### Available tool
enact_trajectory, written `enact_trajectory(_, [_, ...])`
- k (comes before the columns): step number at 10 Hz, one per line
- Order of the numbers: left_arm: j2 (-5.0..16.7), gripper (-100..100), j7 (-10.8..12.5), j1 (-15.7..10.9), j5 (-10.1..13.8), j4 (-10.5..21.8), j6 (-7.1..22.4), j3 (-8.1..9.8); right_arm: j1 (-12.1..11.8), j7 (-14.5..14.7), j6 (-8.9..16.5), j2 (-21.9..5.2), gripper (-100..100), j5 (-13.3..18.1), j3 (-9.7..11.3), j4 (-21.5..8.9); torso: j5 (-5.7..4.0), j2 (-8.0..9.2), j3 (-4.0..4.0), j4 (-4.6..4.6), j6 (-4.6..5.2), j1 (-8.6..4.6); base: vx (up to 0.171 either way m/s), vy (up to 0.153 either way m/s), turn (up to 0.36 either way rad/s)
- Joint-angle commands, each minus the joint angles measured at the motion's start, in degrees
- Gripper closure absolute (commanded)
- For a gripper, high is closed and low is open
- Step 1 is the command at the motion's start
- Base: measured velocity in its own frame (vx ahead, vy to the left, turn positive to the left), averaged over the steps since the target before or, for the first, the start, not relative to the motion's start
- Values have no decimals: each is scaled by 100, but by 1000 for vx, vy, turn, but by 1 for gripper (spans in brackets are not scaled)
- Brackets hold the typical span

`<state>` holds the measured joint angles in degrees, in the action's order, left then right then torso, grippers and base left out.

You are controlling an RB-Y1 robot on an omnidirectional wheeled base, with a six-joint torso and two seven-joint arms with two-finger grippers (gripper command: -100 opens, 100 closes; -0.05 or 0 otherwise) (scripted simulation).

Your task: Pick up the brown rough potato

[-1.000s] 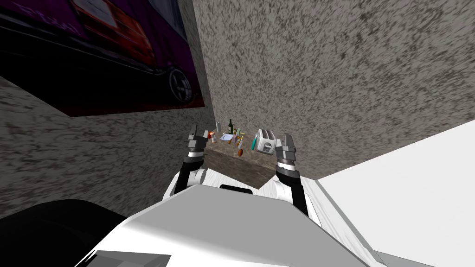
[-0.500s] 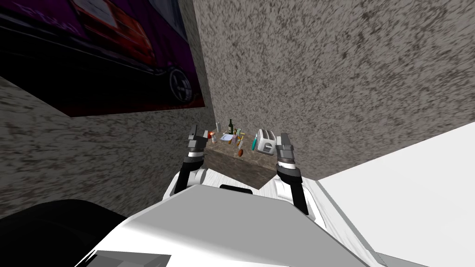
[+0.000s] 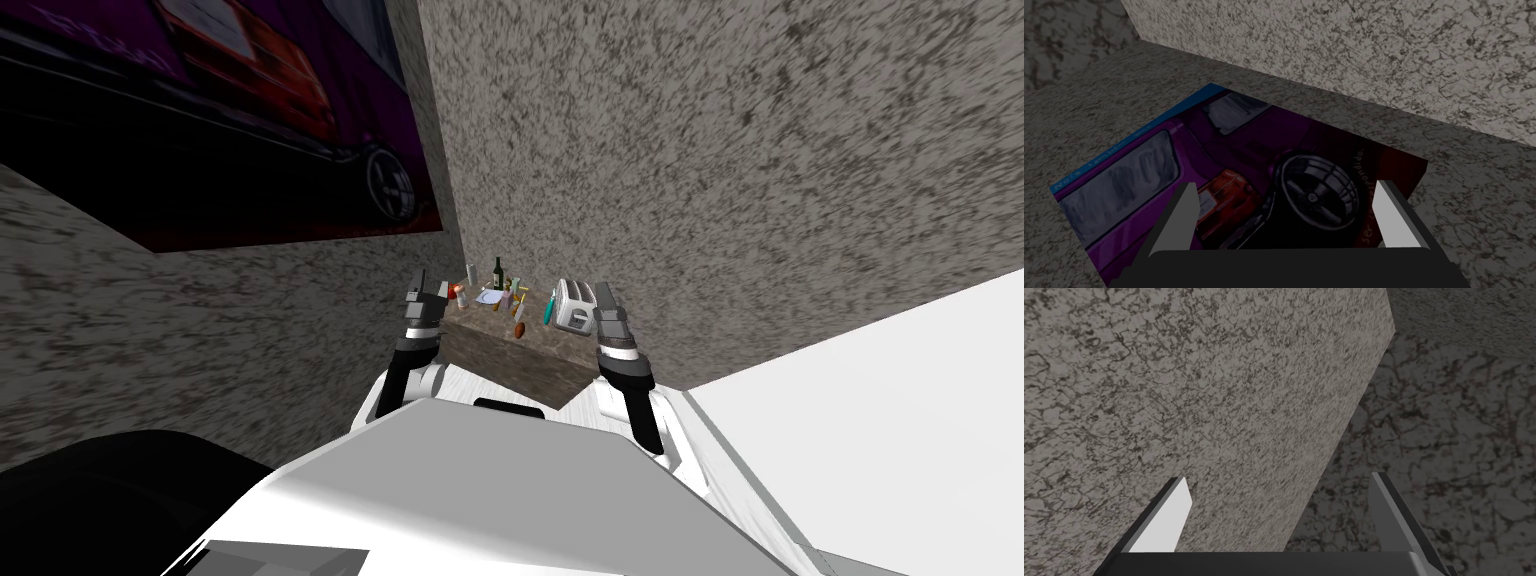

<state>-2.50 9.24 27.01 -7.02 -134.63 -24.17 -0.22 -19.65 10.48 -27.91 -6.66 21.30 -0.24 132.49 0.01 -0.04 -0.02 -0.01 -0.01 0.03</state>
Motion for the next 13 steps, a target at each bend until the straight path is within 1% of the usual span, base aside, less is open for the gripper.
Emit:
enact_trajectory(1, [0,0,0,0,0,0,0,0,35,101,-84,-47,-100,286,-48,25,0,0,0,0,0,0,8,9,9])
enact_trajectory(2, [0,0,0,0,0,0,0,0,35,101,-84,-47,-100,348,-48,25,0,1,0,0,1,0,0,0,0])
enact_trajectory(3, [0,0,0,0,0,0,0,0,167,303,-228,-110,-100,573,-125,40,0,2,1,0,1,-1,5,9,16])
enact_trajectory(4, [0,0,0,0,0,0,0,0,167,303,-228,-110,-100,734,-125,40,0,2,1,0,1,0,5,9,8])
enact_trajectory(5, [0,0,0,0,0,0,0,0,305,517,-383,-165,-100,916,-207,54,0,2,1,0,1,0,8,16,18])
enact_trajectory(7, [0,0,0,0,0,0,0,0,305,517,-383,-165,-100,1252,-207,54,0,0,0,0,1,2,5,7,7])
enact_trajectory(8, [0,0,0,0,0,0,0,0,446,743,-547,-212,-100,1444,-293,68,0,2,1,0,1,-1,6,11,21])
enact_trajectory(9, [0,0,0,0,0,0,0,0,446,743,-547,-212,-100,1625,-293,68,0,1,0,0,0,1,7,12,14])
enact_trajectory(10, [0,0,0,0,0,0,0,0,446,743,-547,-212,-100,1742,-293,68,0,1,0,0,1,1,3,6,-1])
enact_trajectory(11, [0,0,0,0,0,0,0,0,590,979,-721,-251,-100,1942,-385,79,0,2,1,0,1,-1,7,13,30])
enact_trajectory(13, [0,0,0,0,0,0,0,0,590,979,-721,-251,-100,2253,-385,79,0,1,0,0,1,2,5,12,5])
